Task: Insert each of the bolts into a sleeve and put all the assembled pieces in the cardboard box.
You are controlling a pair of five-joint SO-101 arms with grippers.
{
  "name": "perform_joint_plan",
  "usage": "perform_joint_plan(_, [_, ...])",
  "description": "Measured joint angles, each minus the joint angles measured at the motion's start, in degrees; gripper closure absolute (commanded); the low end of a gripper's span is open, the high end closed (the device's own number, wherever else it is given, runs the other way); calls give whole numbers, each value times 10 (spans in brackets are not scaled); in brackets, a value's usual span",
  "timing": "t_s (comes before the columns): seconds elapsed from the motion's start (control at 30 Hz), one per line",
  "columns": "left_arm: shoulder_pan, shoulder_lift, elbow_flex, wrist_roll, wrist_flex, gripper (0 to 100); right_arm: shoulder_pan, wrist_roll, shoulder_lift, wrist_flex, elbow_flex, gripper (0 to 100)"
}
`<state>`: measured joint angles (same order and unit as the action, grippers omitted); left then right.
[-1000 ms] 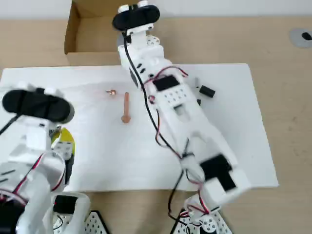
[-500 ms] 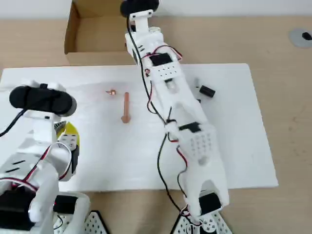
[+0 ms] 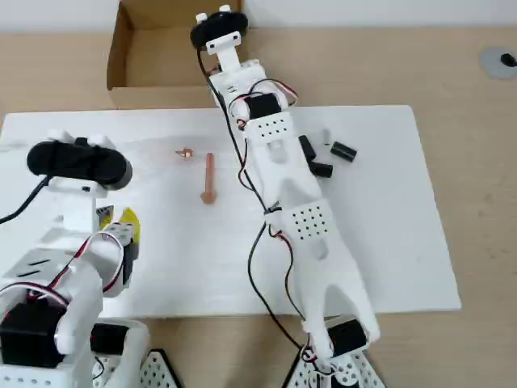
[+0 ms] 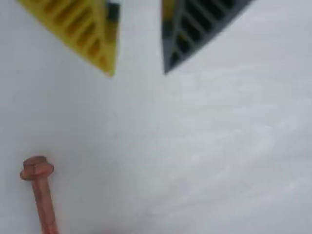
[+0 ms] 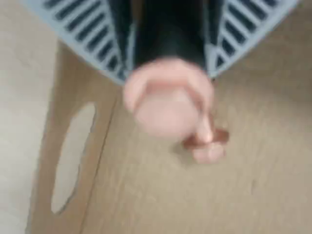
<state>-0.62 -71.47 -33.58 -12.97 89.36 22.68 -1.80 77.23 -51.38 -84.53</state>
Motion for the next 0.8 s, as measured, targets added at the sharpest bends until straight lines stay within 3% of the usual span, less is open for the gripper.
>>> perform_joint_plan(0.23, [3,21,-12,62,-32,835,0,1,0,-76,-76,755])
perform_joint_plan(0.4, [43,149,4,76,-33,836,-13,1,-3,-124,-81,759])
perform_joint_plan(0.57, [47,345,112,62,21,836,-39,1,-91,-212,-81,759])
perform_joint_plan(0.8, [-33,582,308,54,82,836,-86,0,-229,-364,-81,759])
